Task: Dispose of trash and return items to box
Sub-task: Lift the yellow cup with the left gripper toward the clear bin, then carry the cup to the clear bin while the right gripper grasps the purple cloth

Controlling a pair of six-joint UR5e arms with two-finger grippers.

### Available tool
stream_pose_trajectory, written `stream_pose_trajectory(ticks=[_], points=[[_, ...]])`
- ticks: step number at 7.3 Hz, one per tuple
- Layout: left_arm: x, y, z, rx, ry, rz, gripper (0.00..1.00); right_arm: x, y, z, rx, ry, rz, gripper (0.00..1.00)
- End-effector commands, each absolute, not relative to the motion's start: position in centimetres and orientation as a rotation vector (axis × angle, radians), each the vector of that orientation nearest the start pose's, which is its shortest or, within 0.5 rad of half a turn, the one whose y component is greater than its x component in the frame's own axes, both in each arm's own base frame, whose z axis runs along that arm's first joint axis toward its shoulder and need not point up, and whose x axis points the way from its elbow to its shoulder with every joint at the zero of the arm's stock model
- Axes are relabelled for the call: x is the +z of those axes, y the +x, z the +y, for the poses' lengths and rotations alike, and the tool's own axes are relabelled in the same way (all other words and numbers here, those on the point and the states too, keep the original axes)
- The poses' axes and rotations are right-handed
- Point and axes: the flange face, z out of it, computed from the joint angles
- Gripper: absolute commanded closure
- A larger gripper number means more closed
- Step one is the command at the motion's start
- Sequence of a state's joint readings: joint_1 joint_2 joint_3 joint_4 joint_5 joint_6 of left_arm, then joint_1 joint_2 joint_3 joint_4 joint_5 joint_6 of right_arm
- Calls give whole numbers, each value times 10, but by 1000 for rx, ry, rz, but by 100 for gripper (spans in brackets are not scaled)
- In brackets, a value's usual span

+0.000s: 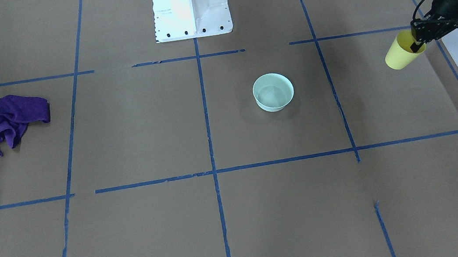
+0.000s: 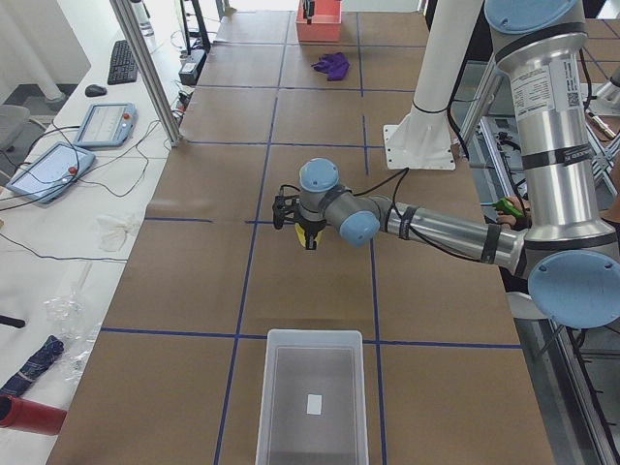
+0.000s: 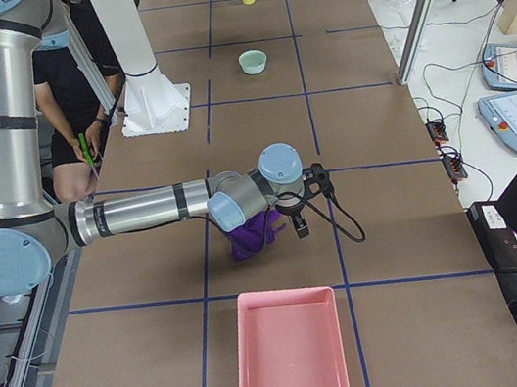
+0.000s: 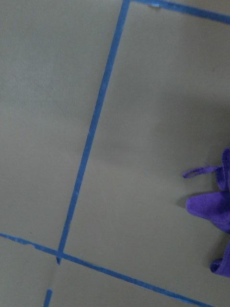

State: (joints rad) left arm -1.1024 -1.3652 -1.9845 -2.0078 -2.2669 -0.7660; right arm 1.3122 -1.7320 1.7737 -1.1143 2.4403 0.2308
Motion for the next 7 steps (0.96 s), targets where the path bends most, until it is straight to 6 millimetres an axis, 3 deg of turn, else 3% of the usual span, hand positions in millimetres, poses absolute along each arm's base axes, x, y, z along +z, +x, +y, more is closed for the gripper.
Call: stream_pose_trajectory(ticks=[1, 2, 3, 4, 5, 7], points=[[479, 95, -445, -20, 164, 842, 100, 572, -110, -395, -336, 297, -961, 0], [468, 77, -464, -4, 175, 811, 100, 577, -122, -373, -371, 319, -935, 0], [460, 55, -480, 0, 190, 769, 100, 569, -138, -361, -408, 331, -920, 0], [458, 25, -493, -1, 238, 676, 100, 572, -165, -350, -446, 326, -881, 0], [455, 12, -506, 20, 260, 635, 100, 584, -176, -331, -486, 336, -846, 0], [469, -13, -514, 34, 267, 611, 100, 590, -197, -322, -532, 337, -818, 0]])
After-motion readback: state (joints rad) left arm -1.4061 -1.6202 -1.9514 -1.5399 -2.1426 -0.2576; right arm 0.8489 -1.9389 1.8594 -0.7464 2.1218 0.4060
